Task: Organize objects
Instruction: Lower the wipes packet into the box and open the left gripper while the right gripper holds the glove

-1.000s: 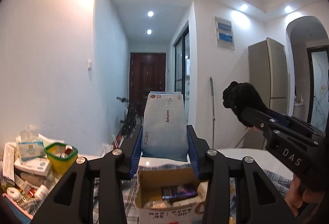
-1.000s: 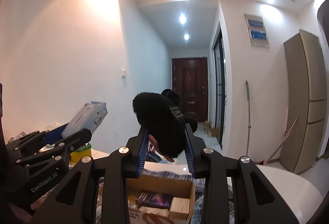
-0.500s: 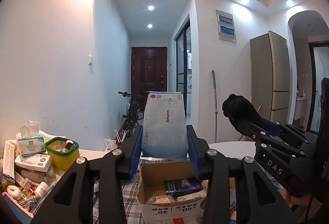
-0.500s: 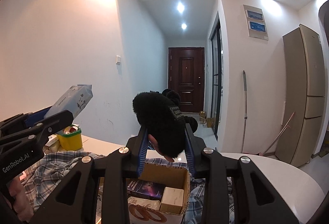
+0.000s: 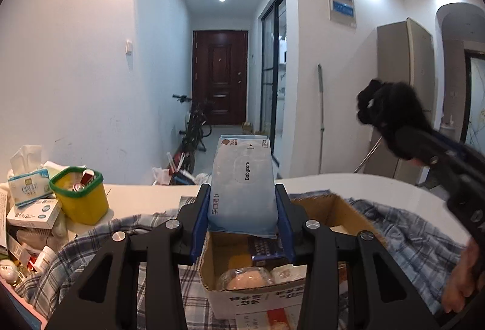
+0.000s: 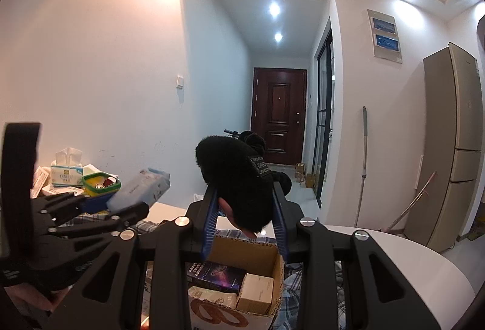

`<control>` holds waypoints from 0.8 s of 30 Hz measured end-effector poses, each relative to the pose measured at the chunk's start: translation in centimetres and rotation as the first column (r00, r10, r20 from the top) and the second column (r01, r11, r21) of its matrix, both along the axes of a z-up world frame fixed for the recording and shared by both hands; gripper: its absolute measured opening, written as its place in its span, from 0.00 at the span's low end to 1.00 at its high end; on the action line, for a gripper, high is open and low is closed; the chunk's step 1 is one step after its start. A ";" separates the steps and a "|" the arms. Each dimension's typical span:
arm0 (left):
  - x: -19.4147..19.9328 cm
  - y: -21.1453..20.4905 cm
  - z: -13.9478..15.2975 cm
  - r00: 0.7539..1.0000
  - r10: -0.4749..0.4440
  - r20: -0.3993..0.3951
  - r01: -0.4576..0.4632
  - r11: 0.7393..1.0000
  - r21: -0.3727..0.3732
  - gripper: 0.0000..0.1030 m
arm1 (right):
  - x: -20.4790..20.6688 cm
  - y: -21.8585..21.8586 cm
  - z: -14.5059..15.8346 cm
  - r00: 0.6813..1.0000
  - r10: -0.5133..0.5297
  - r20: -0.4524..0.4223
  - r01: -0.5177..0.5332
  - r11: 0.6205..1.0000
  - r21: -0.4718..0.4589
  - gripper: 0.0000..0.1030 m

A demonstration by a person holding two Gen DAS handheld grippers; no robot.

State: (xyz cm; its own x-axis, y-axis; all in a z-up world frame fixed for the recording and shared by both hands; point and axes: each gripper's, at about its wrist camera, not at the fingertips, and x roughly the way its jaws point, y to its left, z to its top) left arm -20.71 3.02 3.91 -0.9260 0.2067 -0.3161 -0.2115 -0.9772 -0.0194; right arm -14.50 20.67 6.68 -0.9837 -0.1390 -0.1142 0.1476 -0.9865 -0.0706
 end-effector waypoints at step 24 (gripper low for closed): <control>-3.8 0.5 -3.8 0.961 -0.069 0.267 0.052 0.996 0.068 0.42 | -2.1 0.6 -2.5 0.995 -0.003 0.101 0.002 1.000 0.007 0.31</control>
